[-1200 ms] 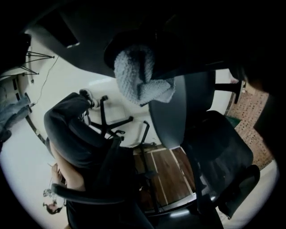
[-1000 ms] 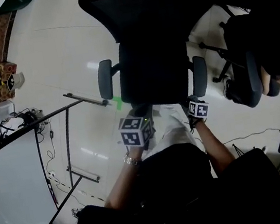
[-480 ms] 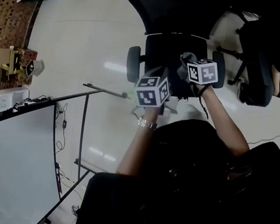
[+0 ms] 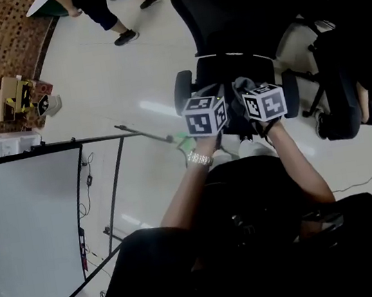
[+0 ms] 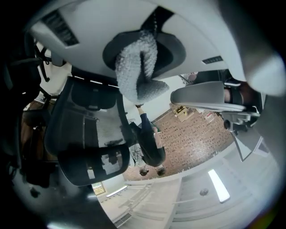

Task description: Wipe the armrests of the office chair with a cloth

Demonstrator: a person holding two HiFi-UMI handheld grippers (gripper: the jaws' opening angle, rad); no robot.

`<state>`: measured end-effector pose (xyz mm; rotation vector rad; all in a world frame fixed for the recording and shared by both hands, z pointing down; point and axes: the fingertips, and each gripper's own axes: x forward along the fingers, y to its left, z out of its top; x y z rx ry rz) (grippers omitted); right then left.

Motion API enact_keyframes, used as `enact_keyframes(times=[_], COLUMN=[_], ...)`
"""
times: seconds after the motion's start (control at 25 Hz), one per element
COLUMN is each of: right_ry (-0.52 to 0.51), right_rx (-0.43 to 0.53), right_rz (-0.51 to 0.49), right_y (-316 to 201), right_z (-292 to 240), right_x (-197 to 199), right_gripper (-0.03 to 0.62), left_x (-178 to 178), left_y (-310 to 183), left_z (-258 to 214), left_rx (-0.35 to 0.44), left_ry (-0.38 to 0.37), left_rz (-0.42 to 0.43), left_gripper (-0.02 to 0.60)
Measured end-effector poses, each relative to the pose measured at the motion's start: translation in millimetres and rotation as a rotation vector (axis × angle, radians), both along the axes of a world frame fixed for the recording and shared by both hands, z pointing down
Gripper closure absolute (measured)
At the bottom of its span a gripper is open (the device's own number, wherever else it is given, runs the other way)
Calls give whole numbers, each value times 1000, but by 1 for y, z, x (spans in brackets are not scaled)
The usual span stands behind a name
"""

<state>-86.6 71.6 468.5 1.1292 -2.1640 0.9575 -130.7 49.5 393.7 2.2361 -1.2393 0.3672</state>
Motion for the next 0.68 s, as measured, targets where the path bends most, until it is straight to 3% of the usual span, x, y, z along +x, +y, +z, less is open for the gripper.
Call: enact_keyframes(times=[0.28,0.68], right_ry=[17,44], right_rx=[31,36], right_rz=[3,-77], right_y=[-2,3], right_z=[-11,-12], right_x=[-6,-33], right_gripper=[576,576], left_x=[-7,-20], left_y=[3,-4], left_z=[7,10], left_rx=[-4,4], left_ry=[-29,-47], left_rz=[6,-12], left_gripper=[586,586])
